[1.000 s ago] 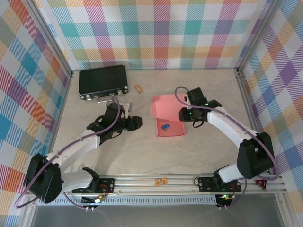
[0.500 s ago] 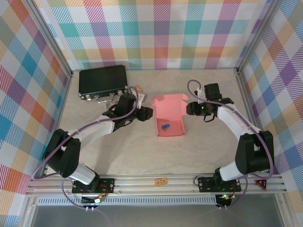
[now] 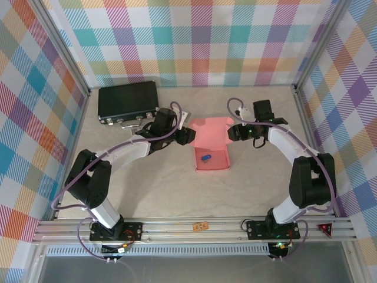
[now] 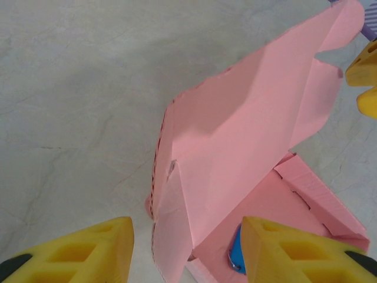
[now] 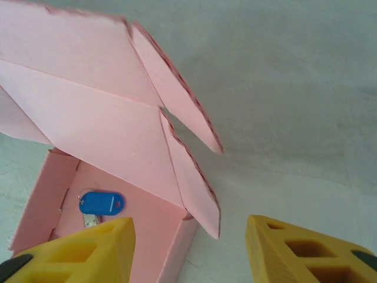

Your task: Fold the paper box

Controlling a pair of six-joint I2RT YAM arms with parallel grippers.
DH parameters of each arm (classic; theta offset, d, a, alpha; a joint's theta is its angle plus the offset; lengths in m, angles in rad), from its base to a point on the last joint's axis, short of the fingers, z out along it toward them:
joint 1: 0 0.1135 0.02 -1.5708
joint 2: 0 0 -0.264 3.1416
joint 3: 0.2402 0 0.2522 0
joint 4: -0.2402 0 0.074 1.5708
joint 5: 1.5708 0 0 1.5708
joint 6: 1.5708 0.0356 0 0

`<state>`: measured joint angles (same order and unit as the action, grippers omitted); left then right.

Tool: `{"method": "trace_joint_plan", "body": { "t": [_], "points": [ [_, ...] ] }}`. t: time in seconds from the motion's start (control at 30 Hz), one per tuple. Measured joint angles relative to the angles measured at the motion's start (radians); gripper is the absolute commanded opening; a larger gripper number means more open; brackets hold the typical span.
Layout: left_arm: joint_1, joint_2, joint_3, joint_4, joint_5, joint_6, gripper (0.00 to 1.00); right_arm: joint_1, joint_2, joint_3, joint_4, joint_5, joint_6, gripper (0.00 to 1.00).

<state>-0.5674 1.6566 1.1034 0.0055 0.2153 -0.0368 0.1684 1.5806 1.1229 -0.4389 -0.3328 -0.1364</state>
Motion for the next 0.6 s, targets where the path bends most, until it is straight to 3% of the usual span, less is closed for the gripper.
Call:
{"method": "trace_joint_plan", "body": {
  "t": [0.6],
  "points": [
    [0.0, 0.078, 0.045, -0.007, -0.004, -0.026, 0.45, 0.0, 0.083, 0.043, 0.026, -0.021, -0.032, 0.49]
  ]
}}
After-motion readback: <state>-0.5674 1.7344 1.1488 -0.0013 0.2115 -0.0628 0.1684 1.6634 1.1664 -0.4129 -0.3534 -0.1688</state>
